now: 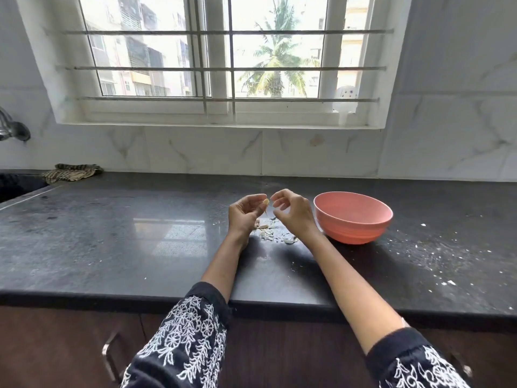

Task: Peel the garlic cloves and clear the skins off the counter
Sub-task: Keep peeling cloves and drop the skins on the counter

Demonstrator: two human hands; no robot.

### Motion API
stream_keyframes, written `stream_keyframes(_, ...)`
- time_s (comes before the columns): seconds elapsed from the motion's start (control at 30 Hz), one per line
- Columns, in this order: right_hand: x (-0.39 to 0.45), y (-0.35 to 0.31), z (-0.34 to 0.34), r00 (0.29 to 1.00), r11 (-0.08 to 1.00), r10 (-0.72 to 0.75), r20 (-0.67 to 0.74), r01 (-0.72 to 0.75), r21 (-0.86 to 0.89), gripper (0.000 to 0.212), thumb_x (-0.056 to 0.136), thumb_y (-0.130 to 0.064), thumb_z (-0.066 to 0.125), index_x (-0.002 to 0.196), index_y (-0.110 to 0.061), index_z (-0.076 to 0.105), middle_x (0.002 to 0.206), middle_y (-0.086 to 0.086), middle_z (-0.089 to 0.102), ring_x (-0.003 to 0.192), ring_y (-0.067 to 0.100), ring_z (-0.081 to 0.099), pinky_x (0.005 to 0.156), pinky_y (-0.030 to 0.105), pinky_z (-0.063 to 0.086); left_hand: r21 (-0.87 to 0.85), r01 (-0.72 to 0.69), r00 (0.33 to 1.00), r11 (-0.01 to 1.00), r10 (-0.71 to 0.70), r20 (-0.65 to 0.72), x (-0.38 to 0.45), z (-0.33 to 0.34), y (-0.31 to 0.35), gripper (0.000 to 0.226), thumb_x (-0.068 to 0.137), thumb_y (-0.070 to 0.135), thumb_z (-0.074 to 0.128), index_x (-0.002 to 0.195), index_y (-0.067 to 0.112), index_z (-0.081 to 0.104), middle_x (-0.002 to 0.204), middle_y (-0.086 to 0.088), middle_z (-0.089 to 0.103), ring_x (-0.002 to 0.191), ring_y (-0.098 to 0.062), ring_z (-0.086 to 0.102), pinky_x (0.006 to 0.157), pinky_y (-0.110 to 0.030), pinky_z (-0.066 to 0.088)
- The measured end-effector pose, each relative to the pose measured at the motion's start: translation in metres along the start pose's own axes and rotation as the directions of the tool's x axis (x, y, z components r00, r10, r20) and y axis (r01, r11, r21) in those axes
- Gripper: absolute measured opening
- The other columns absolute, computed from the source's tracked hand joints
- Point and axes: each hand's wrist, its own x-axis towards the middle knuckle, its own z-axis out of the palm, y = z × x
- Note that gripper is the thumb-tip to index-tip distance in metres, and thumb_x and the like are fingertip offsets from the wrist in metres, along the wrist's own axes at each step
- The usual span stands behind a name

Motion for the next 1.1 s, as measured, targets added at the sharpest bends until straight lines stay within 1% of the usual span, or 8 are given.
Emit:
stream_keyframes(0.1,0.001,-0.004,0.000,0.999,0.993,-0.010,-0.031,0.014,0.118,0.009,0.083,-0.013,0.065,0.088,-0.010,0.071,0.079,0.003,0.070,0.071,0.013,0.061,0.063,0.013,0.042,-0.059,-0.005,1.000,0.998,0.006,0.016,-0.001,0.000,0.001,0.010,0.080,0.004,0.069,0.086,0.011,0.067,0.064,0.007,0.069,0.059,-0.002,0.063,0.052,-0.018,0.047)
stream_keyframes(0.2,0.001,-0.003,0.000,1.000,0.989,-0.016,-0.001,0.017,0.150,0.008,0.083,-0.017,0.068,0.084,-0.010,0.073,0.076,0.005,0.071,0.070,0.015,0.063,0.065,0.023,0.046,-0.056,-0.023,0.999,0.998,0.025,0.031,-0.003,-0.001,0.001,0.009,0.079,0.002,0.070,0.086,0.006,0.067,0.071,-0.004,0.069,0.060,-0.005,0.066,0.051,-0.015,0.047)
stream_keyframes(0.27,0.001,-0.003,-0.001,1.000,0.989,-0.015,0.008,0.014,0.149,0.006,0.082,-0.015,0.068,0.081,-0.010,0.072,0.072,0.002,0.069,0.064,0.012,0.060,0.061,0.023,0.047,-0.033,-0.033,0.999,0.999,0.034,0.031,-0.004,0.000,0.001,0.009,0.078,0.001,0.071,0.086,0.003,0.067,0.069,-0.004,0.068,0.058,-0.004,0.065,0.048,-0.014,0.045)
stream_keyframes(0.37,0.001,-0.002,0.000,1.000,0.990,-0.006,0.008,0.004,0.138,0.008,0.083,-0.010,0.063,0.081,-0.008,0.070,0.070,0.001,0.066,0.059,0.006,0.054,0.057,0.023,0.047,-0.032,-0.020,0.999,0.999,0.020,0.025,-0.002,0.001,0.000,0.009,0.078,0.001,0.070,0.087,0.001,0.067,0.062,0.003,0.069,0.057,-0.004,0.065,0.048,-0.014,0.046)
stream_keyframes(0.5,0.001,-0.001,0.002,0.998,0.995,-0.053,0.046,0.049,0.082,0.009,0.083,-0.017,0.067,0.086,-0.009,0.071,0.077,0.003,0.070,0.062,0.009,0.057,0.063,0.023,0.047,-0.193,0.051,0.998,0.980,-0.057,-0.030,0.004,-0.002,-0.001,0.011,0.082,-0.002,0.065,0.089,0.007,0.066,0.065,0.001,0.071,0.062,-0.008,0.067,0.064,-0.018,0.056)
stream_keyframes(0.63,0.000,-0.001,0.002,0.994,0.995,-0.099,0.049,0.097,0.035,0.013,0.082,-0.022,0.069,0.085,-0.010,0.073,0.078,0.003,0.072,0.067,0.013,0.062,0.068,0.027,0.050,-0.263,0.114,0.991,0.958,-0.127,-0.035,0.006,-0.001,0.000,0.011,0.083,-0.003,0.064,0.086,0.007,0.066,0.064,-0.001,0.070,0.060,-0.010,0.067,0.067,-0.021,0.058)
stream_keyframes(0.77,0.000,0.002,0.003,0.992,0.992,-0.119,0.032,0.120,-0.044,0.009,0.082,-0.017,0.065,0.082,-0.012,0.072,0.077,0.003,0.071,0.069,0.017,0.061,0.069,0.032,0.050,-0.281,0.146,0.988,0.949,-0.152,0.001,0.005,-0.001,-0.001,0.010,0.082,-0.002,0.065,0.088,0.006,0.066,0.064,-0.002,0.070,0.062,-0.011,0.068,0.070,-0.022,0.058)
stream_keyframes(1.1,0.002,0.006,0.009,0.990,0.989,-0.138,0.026,0.139,-0.056,0.008,0.080,-0.007,0.062,0.078,-0.005,0.069,0.073,0.010,0.067,0.072,0.020,0.051,0.069,0.031,0.041,-0.312,0.163,0.985,0.936,-0.173,-0.006,0.005,-0.001,-0.002,0.008,0.078,-0.001,0.069,0.084,0.003,0.065,0.061,-0.005,0.069,0.060,-0.014,0.069,0.068,-0.024,0.058)
